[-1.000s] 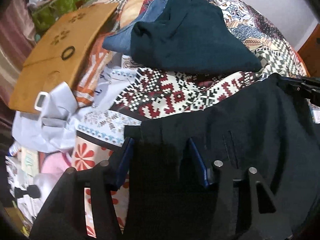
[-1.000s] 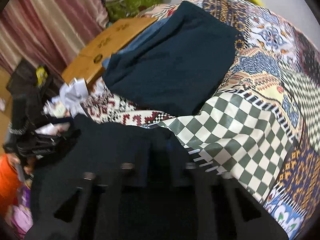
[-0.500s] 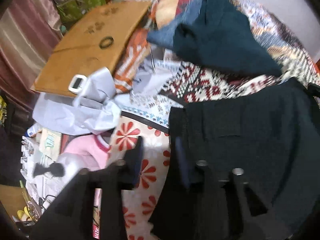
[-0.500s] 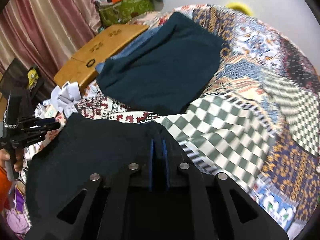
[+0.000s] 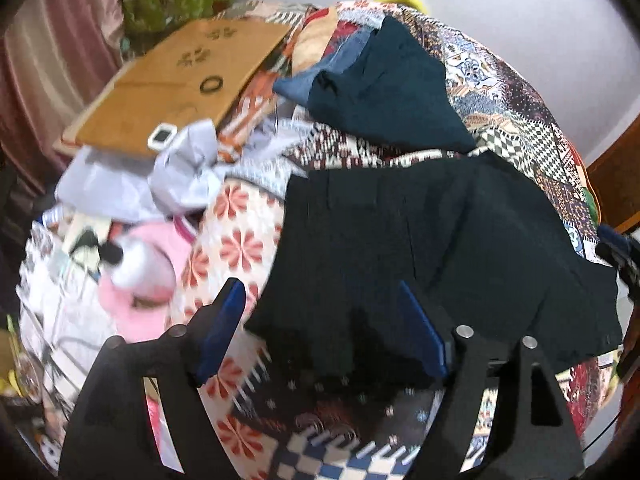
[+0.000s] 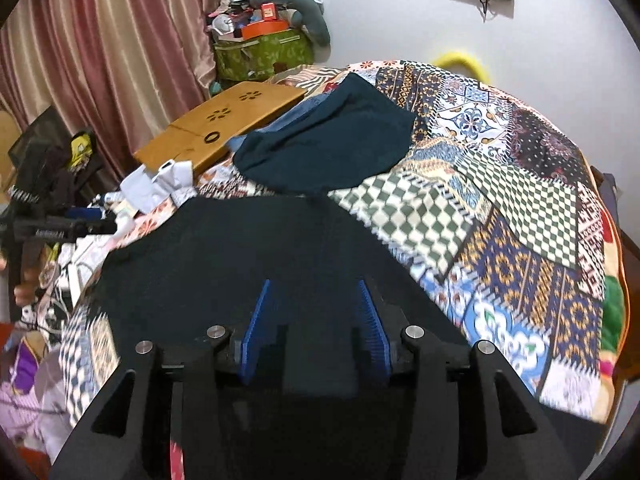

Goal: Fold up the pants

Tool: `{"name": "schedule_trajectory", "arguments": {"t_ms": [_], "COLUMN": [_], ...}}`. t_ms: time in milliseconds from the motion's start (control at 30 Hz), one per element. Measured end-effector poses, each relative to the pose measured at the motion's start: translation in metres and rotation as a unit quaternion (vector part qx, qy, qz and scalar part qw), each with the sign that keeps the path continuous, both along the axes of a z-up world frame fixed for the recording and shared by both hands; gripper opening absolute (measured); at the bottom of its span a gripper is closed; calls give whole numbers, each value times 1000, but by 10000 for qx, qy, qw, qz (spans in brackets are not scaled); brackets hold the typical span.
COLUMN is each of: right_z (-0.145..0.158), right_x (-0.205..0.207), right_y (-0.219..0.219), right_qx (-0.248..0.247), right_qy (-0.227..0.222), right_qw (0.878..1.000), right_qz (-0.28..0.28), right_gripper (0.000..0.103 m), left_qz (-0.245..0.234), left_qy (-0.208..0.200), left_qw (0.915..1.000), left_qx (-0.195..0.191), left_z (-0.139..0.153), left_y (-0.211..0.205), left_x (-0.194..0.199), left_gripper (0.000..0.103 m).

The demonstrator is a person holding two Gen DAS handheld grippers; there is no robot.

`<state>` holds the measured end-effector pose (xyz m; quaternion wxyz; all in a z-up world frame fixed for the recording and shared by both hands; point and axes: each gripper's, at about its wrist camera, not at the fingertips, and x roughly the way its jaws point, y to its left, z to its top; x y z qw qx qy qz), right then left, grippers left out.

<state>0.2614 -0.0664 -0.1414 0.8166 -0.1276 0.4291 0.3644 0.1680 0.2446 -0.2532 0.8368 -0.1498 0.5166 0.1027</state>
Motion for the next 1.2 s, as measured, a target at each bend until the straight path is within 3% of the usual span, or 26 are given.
{"name": "schedule_trajectory", "arguments": {"t_ms": [100,367,433,500,600,667,700,733,900,967,1067,1200], "right_z": [-8,-34,-35,-37,-39,-41,-41,-41,-42,-41,-37,-24], "right_x": [-19,-42,-47,-49,-54,-55,-55,-55,-56,-56,-51,-41], "right_y": [-12,-40,-47,-54,-59,-62,-63,-63,-64,-63,-60,-52], "right_qx": [9,5,119,207,307,363,394,417,436,395,290,386], "right_qy": [69,299,381,427,434,452,473,484,507,539,664,572], "right_qw": [10000,9995,9989,9984,9980,9976,9973,9971,9967,9967,9965,9962], "right_qz": [9,-140,-241,-297,-357,-390,-407,-421,-462,-453,-429,-538], "right_gripper": [44,44,49,50,51,51,52,52,52,52,52,52], "left_qz": [113,446,607,664,649,636,609,633,700,696,604,429], "left_qy": [167,495,525,534,512,517,496,479,-31,-183,-101,244], "left_qw": [9998,9931,9895,9887,9935,9954,9958,9962,9972,9970,9976,9984], "left_qx": [-51,-967,-1198,-1232,-780,-493,-474,-368,256,276,331,277], "left_z": [-9,-37,-41,-42,-36,-34,-33,-32,-7,-1,-10,-44], "left_y": [-3,-8,-6,-5,-10,-12,-12,-11,-6,-2,-3,-6], "left_x": [-10,-15,-13,-11,-9,-8,-8,-8,-16,-19,-18,-16], "left_gripper": [78,78,79,79,59,37,34,13,12,12,13,15]}}
